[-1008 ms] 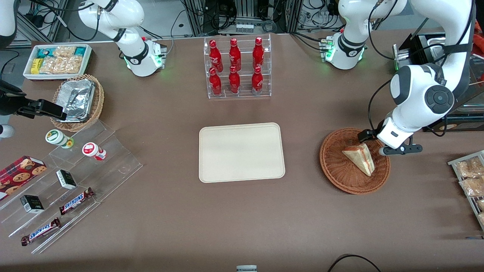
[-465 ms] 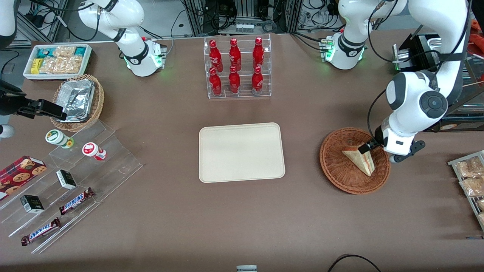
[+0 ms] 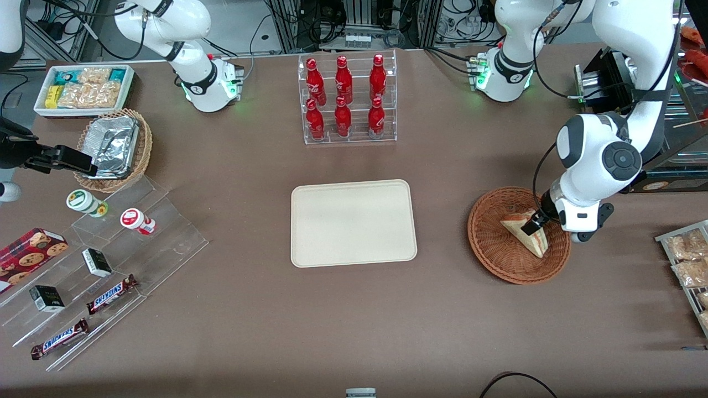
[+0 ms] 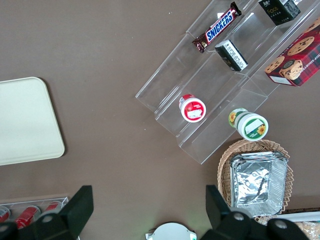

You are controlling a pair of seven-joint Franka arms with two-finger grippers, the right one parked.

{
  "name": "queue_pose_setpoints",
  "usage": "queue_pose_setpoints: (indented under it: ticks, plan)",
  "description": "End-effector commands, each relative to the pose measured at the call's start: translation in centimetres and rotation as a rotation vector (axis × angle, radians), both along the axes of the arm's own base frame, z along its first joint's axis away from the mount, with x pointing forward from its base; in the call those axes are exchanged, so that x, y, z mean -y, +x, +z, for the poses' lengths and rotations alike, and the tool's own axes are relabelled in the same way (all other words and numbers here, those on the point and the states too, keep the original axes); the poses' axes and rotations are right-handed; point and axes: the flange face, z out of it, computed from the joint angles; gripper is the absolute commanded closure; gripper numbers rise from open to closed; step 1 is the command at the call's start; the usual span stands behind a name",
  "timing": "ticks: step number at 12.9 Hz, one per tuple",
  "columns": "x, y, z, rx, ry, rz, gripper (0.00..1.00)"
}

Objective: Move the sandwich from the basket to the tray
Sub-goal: 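Lower the left gripper and close it on the wrapped sandwich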

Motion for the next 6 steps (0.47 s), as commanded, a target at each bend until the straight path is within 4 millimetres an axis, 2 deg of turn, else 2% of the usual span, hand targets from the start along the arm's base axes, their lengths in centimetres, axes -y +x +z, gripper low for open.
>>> queue_pose_setpoints:
  ticks: [1, 5, 6]
  plan:
    - [0.3, 0.4, -1.8, 0.003, -0.010, 0.023, 0.00]
    - [0.2, 0.5, -3.5, -0.006, -0.014, 0.035, 0.00]
    - [0.0, 0.4, -3.8, -0.011, -0.015, 0.039, 0.09]
